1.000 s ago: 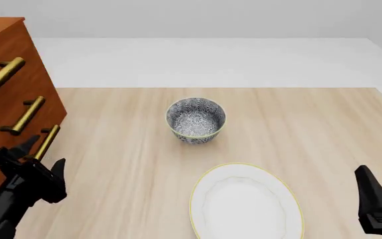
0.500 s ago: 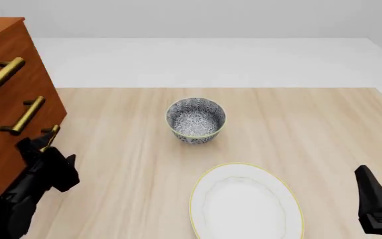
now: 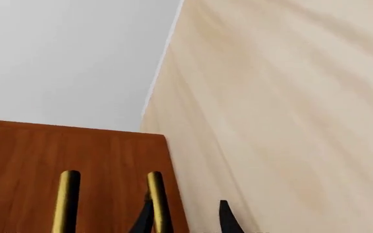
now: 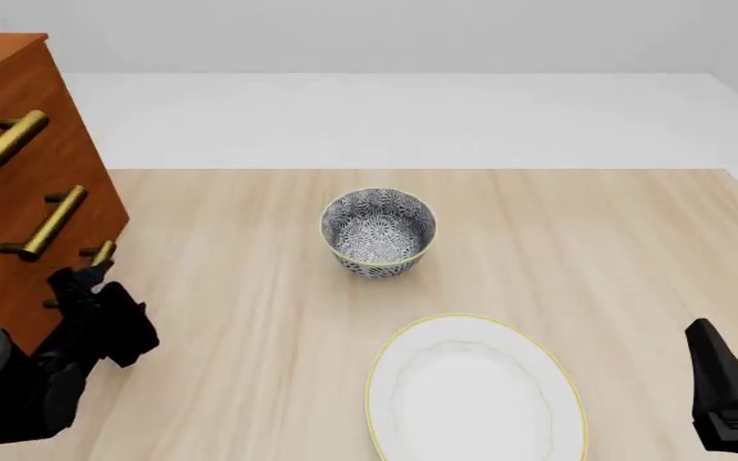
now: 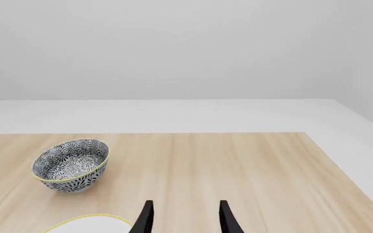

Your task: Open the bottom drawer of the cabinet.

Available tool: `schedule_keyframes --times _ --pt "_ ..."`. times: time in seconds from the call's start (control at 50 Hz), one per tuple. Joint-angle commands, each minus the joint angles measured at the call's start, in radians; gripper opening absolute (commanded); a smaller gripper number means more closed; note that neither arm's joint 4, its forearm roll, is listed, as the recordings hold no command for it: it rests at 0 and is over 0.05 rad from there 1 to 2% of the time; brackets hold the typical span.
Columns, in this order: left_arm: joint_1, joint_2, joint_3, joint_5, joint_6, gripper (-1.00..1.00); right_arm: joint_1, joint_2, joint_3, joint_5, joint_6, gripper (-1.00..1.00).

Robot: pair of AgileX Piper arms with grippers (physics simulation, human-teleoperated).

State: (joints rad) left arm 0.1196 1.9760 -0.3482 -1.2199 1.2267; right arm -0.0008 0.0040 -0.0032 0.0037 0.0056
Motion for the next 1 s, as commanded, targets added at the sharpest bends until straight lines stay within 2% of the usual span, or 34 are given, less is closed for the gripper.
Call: schedule_keyframes --times 0.02,0.36,0.54,1.0 --pt "0.038 0.028 -0.019 0.000 0.019 1.00 0.000 0.000 0.000 0.000 0.000 1.00" --pt "0.096 0.038 -0.035 0.000 0.030 1.00 0.000 0.000 0.000 0.000 0.000 1.00" --pt "0.119 0.073 -0.072 0.000 0.053 1.00 0.000 0.000 0.000 0.000 0.000 1.00" --pt "0.149 0.160 -0.129 0.000 0.098 1.00 0.000 0.000 0.000 0.000 0.000 1.00"
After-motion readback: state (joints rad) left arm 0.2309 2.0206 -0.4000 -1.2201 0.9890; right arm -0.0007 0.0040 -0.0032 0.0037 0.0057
